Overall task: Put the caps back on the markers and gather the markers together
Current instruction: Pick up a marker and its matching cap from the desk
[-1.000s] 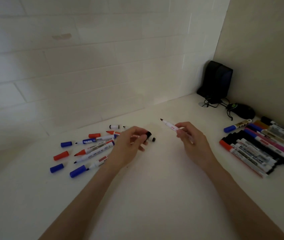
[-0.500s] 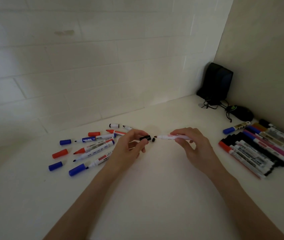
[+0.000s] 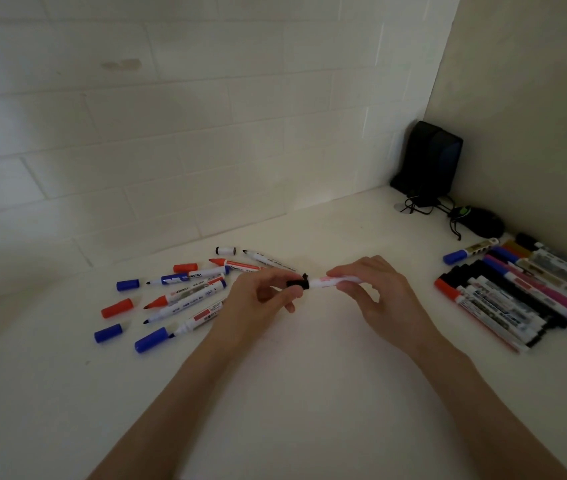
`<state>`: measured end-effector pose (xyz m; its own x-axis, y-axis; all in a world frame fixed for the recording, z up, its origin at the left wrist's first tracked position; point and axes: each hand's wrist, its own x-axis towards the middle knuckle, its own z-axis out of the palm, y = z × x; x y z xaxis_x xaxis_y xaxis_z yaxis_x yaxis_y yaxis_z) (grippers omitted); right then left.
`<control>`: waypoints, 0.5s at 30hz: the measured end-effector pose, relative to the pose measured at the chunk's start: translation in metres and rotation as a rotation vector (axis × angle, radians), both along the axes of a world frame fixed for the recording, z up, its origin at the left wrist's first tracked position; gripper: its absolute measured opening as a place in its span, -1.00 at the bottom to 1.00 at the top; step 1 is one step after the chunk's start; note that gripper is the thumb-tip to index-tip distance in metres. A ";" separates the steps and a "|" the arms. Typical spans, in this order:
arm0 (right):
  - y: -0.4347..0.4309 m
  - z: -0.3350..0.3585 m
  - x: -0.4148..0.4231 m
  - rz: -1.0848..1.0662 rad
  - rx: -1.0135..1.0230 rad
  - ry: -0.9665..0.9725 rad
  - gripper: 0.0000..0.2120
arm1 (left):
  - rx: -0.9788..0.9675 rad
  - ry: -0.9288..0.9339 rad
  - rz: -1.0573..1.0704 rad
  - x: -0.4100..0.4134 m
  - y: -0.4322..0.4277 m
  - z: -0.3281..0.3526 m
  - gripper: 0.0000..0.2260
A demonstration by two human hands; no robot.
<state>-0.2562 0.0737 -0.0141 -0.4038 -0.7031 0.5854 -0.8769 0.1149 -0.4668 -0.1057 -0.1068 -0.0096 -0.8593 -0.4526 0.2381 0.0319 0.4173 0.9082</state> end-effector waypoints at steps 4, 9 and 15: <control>0.001 0.002 0.004 0.015 0.047 -0.046 -0.80 | 0.114 0.031 -0.014 0.005 0.001 0.002 -0.84; 0.000 -0.004 0.006 0.061 0.067 -0.032 -0.76 | 0.176 0.014 -0.101 0.010 -0.002 0.000 -0.82; -0.001 -0.010 0.007 0.080 0.055 -0.078 -0.71 | 0.290 0.010 -0.158 0.013 -0.004 0.001 -0.82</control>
